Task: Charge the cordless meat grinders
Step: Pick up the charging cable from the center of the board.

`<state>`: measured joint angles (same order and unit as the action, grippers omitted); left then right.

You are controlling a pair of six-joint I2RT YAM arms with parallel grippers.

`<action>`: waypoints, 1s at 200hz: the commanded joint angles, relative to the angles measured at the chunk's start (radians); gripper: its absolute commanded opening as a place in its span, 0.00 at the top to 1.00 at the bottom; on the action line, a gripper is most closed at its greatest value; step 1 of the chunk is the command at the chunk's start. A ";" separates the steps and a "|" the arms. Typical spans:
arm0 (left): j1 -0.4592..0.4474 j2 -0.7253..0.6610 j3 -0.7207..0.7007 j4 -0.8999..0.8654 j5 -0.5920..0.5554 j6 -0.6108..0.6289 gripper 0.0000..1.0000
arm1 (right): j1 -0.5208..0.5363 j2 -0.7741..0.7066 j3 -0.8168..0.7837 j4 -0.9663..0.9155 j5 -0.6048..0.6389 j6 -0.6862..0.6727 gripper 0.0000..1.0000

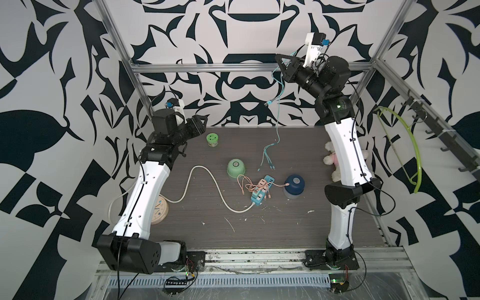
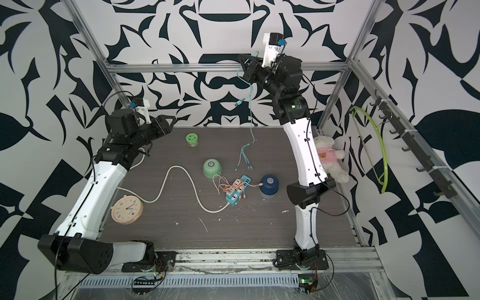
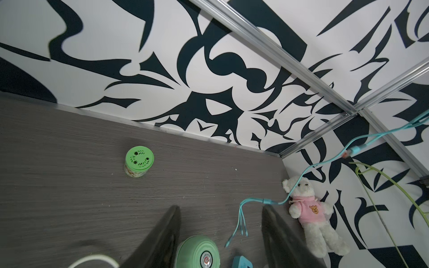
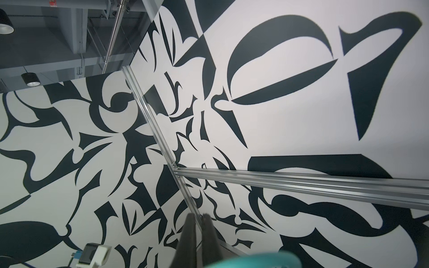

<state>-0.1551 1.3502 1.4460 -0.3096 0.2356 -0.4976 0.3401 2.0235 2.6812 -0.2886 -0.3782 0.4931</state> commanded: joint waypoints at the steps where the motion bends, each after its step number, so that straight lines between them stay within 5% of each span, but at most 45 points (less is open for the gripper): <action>1: -0.022 0.039 0.004 0.079 0.072 0.036 0.40 | -0.016 -0.094 -0.037 0.028 -0.012 -0.046 1.00; 44: -0.110 0.121 0.019 0.163 0.184 0.116 0.40 | -0.016 -0.180 -0.405 -0.053 -0.127 -0.220 1.00; 112: -0.305 0.295 -0.025 0.498 0.424 0.140 0.23 | -0.015 -0.278 -0.795 0.035 -0.231 -0.133 1.00; 200: -0.336 0.497 0.078 0.510 0.455 0.091 0.12 | -0.015 -0.286 -0.839 0.019 -0.255 -0.062 1.00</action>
<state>-0.4931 1.8046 1.4429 0.1722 0.6369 -0.3939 0.3222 1.7786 1.8252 -0.3122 -0.6071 0.4034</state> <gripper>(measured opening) 0.899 0.048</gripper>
